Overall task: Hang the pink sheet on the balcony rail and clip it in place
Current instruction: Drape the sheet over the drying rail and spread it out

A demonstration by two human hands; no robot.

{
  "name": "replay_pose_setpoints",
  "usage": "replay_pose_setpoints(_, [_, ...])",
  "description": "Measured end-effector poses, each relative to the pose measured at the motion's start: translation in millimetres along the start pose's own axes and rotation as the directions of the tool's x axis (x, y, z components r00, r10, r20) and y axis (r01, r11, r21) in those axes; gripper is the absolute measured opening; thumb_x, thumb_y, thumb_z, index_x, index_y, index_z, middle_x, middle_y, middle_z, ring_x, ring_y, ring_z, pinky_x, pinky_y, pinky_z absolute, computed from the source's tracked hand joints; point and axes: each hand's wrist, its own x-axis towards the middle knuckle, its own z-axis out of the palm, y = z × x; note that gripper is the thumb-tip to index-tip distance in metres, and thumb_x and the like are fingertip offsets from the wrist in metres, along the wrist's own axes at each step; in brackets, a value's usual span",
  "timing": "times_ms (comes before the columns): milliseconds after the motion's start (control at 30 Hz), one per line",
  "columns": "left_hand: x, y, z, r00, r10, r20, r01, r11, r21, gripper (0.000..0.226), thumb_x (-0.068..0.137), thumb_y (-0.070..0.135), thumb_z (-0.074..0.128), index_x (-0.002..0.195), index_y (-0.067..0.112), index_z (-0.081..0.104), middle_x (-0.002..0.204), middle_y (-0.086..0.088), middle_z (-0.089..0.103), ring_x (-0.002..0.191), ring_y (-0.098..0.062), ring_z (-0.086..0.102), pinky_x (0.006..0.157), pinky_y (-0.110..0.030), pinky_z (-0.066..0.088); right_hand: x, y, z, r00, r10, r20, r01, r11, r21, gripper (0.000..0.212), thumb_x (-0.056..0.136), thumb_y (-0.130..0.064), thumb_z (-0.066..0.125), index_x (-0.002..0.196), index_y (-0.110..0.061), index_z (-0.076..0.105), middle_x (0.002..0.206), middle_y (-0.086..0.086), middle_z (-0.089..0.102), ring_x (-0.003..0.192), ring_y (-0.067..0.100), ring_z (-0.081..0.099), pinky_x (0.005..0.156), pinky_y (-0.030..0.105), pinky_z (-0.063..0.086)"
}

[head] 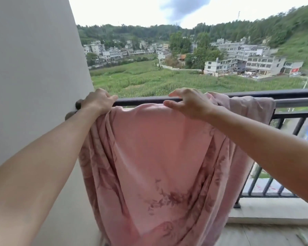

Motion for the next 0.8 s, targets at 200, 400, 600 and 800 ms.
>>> replay_pose_setpoints(200, [-46,-30,13,0.979,0.052,-0.195,-0.049,0.999,0.018,0.072,0.076,0.081,0.043,0.114,0.024,0.065,0.117,-0.010,0.060,0.118,-0.033,0.050,0.103,-0.049,0.031,3,2,7,0.994,-0.026,-0.105,0.047,0.978,0.201,0.019,0.091,-0.038,0.065,0.087,-0.023,0.076,0.065,-0.010,0.063,0.055,0.009,0.055,0.052,0.022,0.039])
replay_pose_setpoints(400, [-91,-51,28,0.905,0.169,-0.390,-0.136,0.984,0.112,0.047,0.080,0.035,0.067,0.121,0.012,0.061,0.114,-0.014,0.059,0.108,-0.038,0.052,0.093,-0.047,0.041,50,50,-48,0.837,0.313,-0.449,-0.197,0.938,0.286,0.039,0.092,-0.024,0.060,0.058,-0.007,0.053,0.060,0.006,0.042,0.056,0.016,0.037,0.053,0.026,0.030])
replay_pose_setpoints(600, [-70,-27,-23,0.910,-0.111,-0.400,-0.106,0.870,-0.482,0.020,0.080,0.019,0.051,0.083,0.012,0.070,0.077,-0.008,0.069,0.078,-0.029,0.064,0.068,-0.036,0.048,42,66,-42,0.896,0.436,-0.090,-0.425,0.897,0.121,0.026,0.084,-0.043,0.072,0.082,-0.017,0.073,0.090,0.007,0.072,0.084,0.024,0.064,0.076,0.029,0.052])
replay_pose_setpoints(800, [-73,-45,-31,0.946,-0.138,-0.295,0.170,0.982,0.083,0.031,0.088,0.022,0.045,0.113,0.006,0.057,0.122,-0.025,0.054,0.115,-0.043,0.049,0.093,-0.048,0.040,7,56,-38,0.955,0.294,-0.030,-0.281,0.935,0.214,0.049,0.089,-0.060,0.056,0.092,-0.014,0.072,0.086,0.007,0.071,0.080,0.028,0.067,0.079,0.039,0.057])
